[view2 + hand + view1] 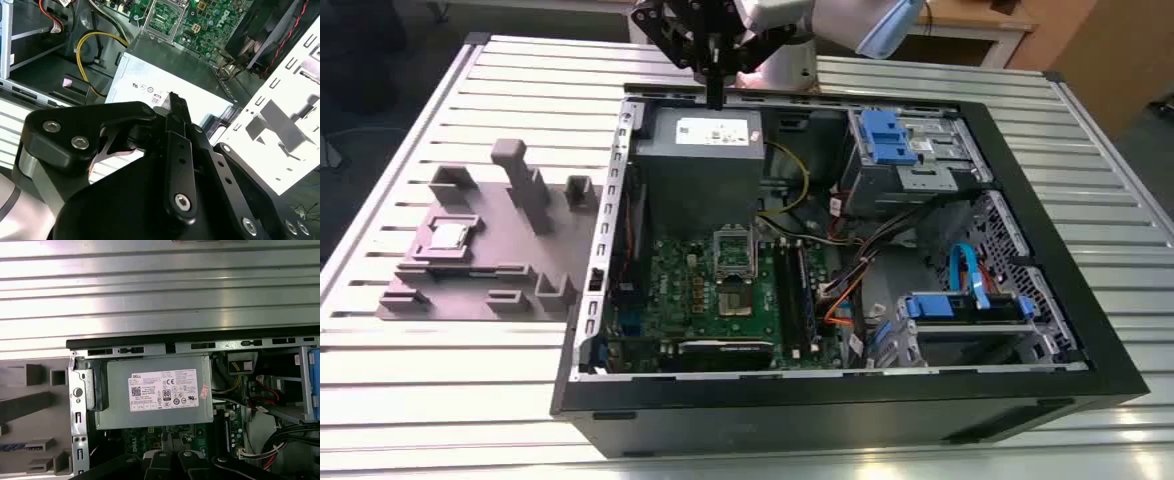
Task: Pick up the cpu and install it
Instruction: 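Reach for the cpu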
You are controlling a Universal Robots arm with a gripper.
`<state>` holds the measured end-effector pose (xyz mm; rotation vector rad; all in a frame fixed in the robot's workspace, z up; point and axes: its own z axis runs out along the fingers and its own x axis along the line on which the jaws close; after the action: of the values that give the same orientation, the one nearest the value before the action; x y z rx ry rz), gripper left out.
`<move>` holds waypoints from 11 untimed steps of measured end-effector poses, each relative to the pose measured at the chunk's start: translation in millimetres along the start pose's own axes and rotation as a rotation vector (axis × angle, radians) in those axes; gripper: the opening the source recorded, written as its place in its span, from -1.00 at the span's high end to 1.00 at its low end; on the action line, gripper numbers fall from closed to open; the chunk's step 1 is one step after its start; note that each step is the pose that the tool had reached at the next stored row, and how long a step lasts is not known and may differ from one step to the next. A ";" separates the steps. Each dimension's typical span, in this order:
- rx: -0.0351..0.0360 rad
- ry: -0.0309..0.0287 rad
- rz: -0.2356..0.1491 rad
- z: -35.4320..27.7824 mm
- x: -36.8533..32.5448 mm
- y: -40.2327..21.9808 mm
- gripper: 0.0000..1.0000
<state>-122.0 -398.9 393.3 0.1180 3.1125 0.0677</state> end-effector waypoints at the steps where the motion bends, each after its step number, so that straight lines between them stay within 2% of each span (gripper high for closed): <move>1: 0.0000 0.0000 0.000 0.0 0.0 0.0 0.79; 11: 0.0000 0.0000 0.000 -0.1 1.8 -0.1 0.79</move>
<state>-123.7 -398.9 393.3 0.1180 3.1125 0.0677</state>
